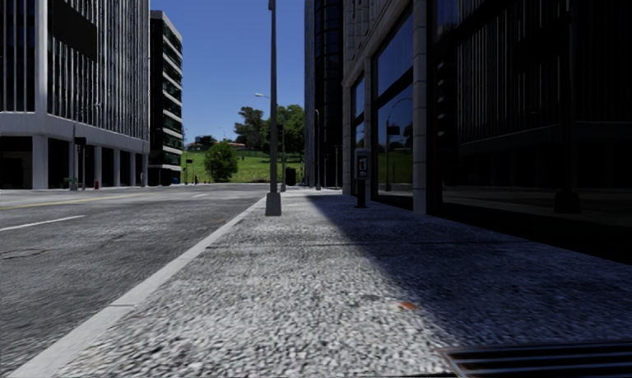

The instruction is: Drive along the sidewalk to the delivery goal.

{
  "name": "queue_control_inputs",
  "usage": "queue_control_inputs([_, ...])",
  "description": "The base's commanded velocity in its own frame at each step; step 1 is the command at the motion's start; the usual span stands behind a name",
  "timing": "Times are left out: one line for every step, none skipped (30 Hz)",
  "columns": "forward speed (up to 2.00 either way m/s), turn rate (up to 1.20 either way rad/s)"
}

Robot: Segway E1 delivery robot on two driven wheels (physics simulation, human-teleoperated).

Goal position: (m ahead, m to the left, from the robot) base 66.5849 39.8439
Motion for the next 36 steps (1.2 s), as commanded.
queue_control_inputs([1.92, -0.29])
queue_control_inputs([1.92, -0.29])
queue_control_inputs([1.92, -0.29])
queue_control_inputs([1.91, -0.29])
queue_control_inputs([1.91, -0.29])
queue_control_inputs([1.91, -0.29])
queue_control_inputs([1.91, -0.29])
queue_control_inputs([1.91, -0.28])
queue_control_inputs([1.91, -0.1])
queue_control_inputs([1.91, 0.0])
queue_control_inputs([1.91, 0.0])
queue_control_inputs([1.91, 0.0])
queue_control_inputs([1.91, 0.0])
queue_control_inputs([1.91, 0.0])
queue_control_inputs([1.91, 0.0])
queue_control_inputs([1.91, 0.0])
queue_control_inputs([1.91, 0.0])
queue_control_inputs([1.91, 0.0])
queue_control_inputs([1.91, 0.0])
queue_control_inputs([1.91, 0.0])
queue_control_inputs([1.91, 0.0])
queue_control_inputs([1.91, 0.0])
queue_control_inputs([1.91, 0.0])
queue_control_inputs([1.91, 0.0])
queue_control_inputs([1.91, 0.0])
queue_control_inputs([1.91, 0.0])
queue_control_inputs([1.91, 0.0])
queue_control_inputs([1.91, 0.0])
queue_control_inputs([1.91, 0.0])
queue_control_inputs([1.91, 0.0])
queue_control_inputs([1.91, 0.0])
queue_control_inputs([1.91, 0.0])
queue_control_inputs([1.91, 0.0])
queue_control_inputs([1.91, 0.0])
queue_control_inputs([1.91, 0.0])
queue_control_inputs([1.91, 0.0])
